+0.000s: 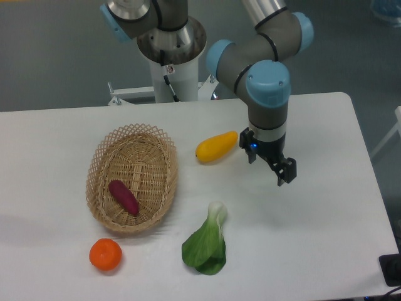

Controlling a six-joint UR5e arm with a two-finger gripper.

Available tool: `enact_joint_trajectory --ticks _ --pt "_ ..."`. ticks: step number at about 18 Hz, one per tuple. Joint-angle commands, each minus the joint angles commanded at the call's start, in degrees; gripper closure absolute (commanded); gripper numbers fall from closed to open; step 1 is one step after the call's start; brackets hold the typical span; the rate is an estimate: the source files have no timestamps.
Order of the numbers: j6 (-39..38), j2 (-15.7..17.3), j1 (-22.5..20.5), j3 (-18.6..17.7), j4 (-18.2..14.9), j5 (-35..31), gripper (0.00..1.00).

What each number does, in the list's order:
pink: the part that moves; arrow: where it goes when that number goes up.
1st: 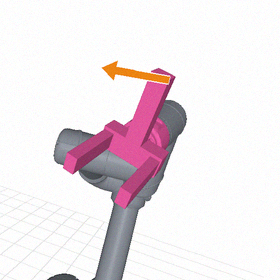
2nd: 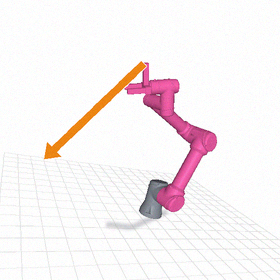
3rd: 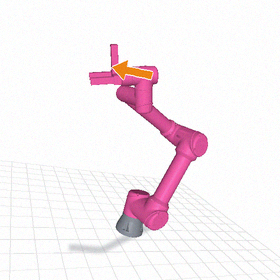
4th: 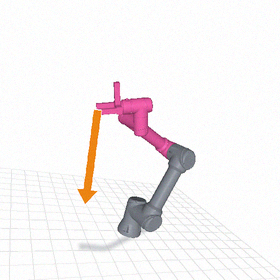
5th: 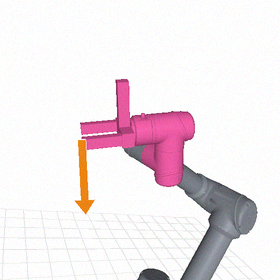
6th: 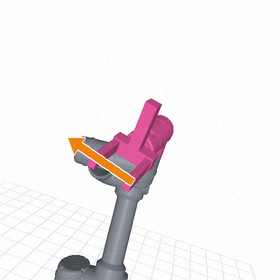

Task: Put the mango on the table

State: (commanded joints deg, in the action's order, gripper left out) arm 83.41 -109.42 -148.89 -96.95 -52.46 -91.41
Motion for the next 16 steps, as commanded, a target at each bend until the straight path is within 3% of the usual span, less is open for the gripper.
enact_joint_trajectory --ticks 7,10,16 --pt "0.0 -5.36 -0.97 11.69 -11.25 0.7 0.0" --pt "0.09 -6.86 -1.14 13.63 -11.7 1.31 0.0" --pt "0.18 -6.86 -1.67 13.11 -11.35 2.11 0.0"
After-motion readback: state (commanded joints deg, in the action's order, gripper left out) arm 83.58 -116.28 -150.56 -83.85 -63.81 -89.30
